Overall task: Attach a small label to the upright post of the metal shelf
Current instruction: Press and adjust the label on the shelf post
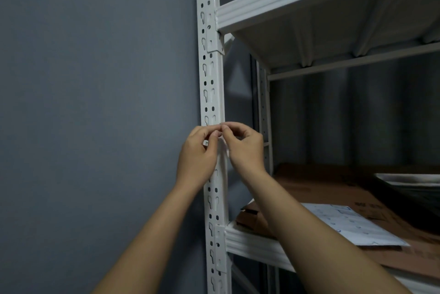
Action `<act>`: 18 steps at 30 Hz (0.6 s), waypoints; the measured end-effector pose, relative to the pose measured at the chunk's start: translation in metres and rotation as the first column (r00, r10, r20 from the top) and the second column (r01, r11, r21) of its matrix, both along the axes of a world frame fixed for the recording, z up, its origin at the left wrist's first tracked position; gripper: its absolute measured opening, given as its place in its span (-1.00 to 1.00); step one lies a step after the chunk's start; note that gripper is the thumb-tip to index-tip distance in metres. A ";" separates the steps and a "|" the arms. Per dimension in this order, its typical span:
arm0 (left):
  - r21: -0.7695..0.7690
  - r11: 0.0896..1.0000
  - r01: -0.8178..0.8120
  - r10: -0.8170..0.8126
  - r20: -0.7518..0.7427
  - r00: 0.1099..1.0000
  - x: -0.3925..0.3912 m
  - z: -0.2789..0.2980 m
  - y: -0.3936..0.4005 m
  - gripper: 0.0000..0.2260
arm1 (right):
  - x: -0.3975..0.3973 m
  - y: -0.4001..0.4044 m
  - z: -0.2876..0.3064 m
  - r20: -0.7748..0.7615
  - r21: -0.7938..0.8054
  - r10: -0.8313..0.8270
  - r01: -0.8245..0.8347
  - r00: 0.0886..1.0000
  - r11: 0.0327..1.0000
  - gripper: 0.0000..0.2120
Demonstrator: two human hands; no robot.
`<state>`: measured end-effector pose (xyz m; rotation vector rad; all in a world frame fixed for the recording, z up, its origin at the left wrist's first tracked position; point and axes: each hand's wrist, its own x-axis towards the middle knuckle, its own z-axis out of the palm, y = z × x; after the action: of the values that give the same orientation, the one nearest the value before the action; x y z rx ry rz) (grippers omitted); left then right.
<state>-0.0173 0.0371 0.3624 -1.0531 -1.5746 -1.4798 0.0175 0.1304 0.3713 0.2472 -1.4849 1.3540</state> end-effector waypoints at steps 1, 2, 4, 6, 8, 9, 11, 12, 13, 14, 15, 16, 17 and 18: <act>0.003 1.000 -0.003 0.003 -0.002 1.000 0.000 0.001 -0.002 -0.81 | 0.002 0.001 0.001 0.018 -0.001 0.038 -0.038 0.999 0.999 -0.85; 0.008 1.000 0.007 -0.007 0.007 1.000 -0.001 0.002 -0.005 -0.80 | 0.004 0.002 0.003 0.037 -0.006 0.079 -0.079 0.996 0.997 -0.85; 0.015 0.998 0.062 -0.063 0.047 0.997 -0.004 0.006 -0.008 -0.77 | 0.005 0.003 0.004 0.071 -0.008 0.121 -0.121 0.990 0.993 -0.88; 0.025 0.992 0.120 -0.122 0.105 0.987 -0.008 0.007 -0.009 -0.76 | 0.004 0.005 0.004 0.092 -0.016 0.093 -0.092 0.991 0.996 -0.90; 0.045 0.996 0.074 -0.079 0.129 0.989 -0.014 0.006 -0.010 -0.78 | 0.000 0.009 0.002 0.091 -0.046 0.039 -0.035 0.995 0.998 -0.90; 0.049 0.999 0.017 -0.023 0.121 0.992 -0.017 0.005 -0.010 -0.81 | -0.002 0.011 0.001 0.087 -0.050 0.003 0.002 0.996 0.999 -0.90; 0.036 0.993 -0.110 0.106 0.084 0.991 -0.023 0.002 -0.012 -0.88 | -0.006 0.015 -0.003 0.089 -0.023 -0.066 0.068 0.994 0.997 -0.90; 0.025 0.987 -0.158 0.156 0.063 0.986 -0.026 0.000 -0.012 -0.90 | -0.009 0.016 -0.005 0.094 0.006 -0.091 0.091 0.991 0.996 -0.91; 0.012 0.981 -0.194 0.193 0.049 0.980 -0.030 -0.002 -0.012 -0.91 | -0.011 0.017 -0.006 0.099 0.035 -0.105 0.102 0.990 0.994 -0.91; -0.003 0.975 -0.223 0.223 0.046 0.974 -0.034 -0.004 -0.011 -0.92 | -0.015 0.017 -0.008 0.102 0.053 -0.110 0.105 0.989 0.993 -0.90; -0.021 0.968 -0.249 0.250 0.050 0.967 -0.037 -0.006 -0.011 -0.92 | -0.019 0.016 -0.009 0.100 0.068 -0.111 0.104 0.989 0.992 -0.89; -0.037 0.961 -0.275 0.277 0.054 0.959 -0.040 -0.008 -0.010 -0.92 | -0.022 0.014 -0.009 0.101 0.089 -0.101 0.092 0.990 0.992 -0.86; -0.048 0.953 -0.299 0.301 0.054 0.952 -0.042 -0.009 -0.010 -0.92 | -0.024 0.012 -0.009 0.107 0.111 -0.095 0.083 0.990 0.990 -0.84; -0.054 0.947 -0.318 0.320 0.050 0.946 -0.044 -0.011 -0.009 -0.91 | -0.026 0.010 -0.009 0.105 0.131 -0.094 0.080 0.990 0.988 -0.81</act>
<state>-0.0615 0.0278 0.3516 -0.7407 -1.7339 -1.2670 -0.0085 0.1403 0.3624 0.1876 -1.6579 1.2219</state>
